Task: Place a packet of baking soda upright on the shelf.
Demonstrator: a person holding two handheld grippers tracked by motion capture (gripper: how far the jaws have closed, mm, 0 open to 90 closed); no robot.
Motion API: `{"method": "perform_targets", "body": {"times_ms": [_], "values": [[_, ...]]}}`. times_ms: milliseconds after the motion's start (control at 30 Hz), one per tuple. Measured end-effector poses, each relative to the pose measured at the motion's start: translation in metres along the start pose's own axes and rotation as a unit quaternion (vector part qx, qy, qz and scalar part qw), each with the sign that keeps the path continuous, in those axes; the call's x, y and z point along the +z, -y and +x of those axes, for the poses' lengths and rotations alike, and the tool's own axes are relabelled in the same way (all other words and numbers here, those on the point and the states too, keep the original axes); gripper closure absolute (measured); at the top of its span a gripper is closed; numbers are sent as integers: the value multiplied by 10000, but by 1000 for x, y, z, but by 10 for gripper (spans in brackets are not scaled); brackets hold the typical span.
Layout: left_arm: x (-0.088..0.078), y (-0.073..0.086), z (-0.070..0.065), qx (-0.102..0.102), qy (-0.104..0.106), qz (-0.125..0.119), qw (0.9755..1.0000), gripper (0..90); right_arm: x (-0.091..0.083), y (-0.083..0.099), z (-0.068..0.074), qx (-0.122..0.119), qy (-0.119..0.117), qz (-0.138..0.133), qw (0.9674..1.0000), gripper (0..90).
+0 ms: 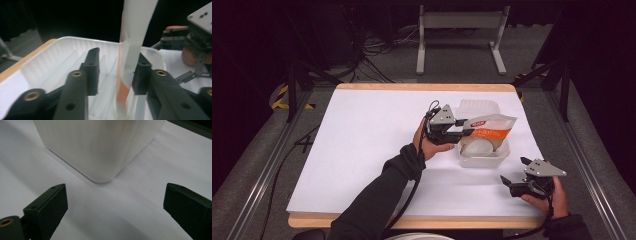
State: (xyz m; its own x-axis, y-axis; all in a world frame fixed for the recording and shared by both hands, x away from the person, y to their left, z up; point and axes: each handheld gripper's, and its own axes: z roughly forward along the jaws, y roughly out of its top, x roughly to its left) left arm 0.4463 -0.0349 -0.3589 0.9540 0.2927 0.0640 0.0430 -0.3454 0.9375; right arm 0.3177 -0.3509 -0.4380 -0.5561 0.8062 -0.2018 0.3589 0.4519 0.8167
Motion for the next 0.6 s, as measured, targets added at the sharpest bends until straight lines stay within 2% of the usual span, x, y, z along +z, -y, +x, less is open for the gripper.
{"method": "perform_targets", "body": {"times_ms": [67,167,233,267,400,600], "values": [[-3,0,-2,80,-187,123,9997,520,0,0,0,5,-2,-13,10000,60],[-7,1,-3,163,-325,202,9991,399,0,0,0,15,-1,-3,10000,60],[-10,2,-5,240,-581,384,9973,304,0,0,0,8,-8,5,10000,60],[-12,2,-6,260,-644,433,9966,259,0,0,0,5,-10,8,10000,60],[-18,4,-6,300,-680,539,9958,197,0,0,0,7,-4,5,10000,60],[-30,13,-6,372,-925,820,9916,107,0,0,0,7,7,7,10000,60]]}}
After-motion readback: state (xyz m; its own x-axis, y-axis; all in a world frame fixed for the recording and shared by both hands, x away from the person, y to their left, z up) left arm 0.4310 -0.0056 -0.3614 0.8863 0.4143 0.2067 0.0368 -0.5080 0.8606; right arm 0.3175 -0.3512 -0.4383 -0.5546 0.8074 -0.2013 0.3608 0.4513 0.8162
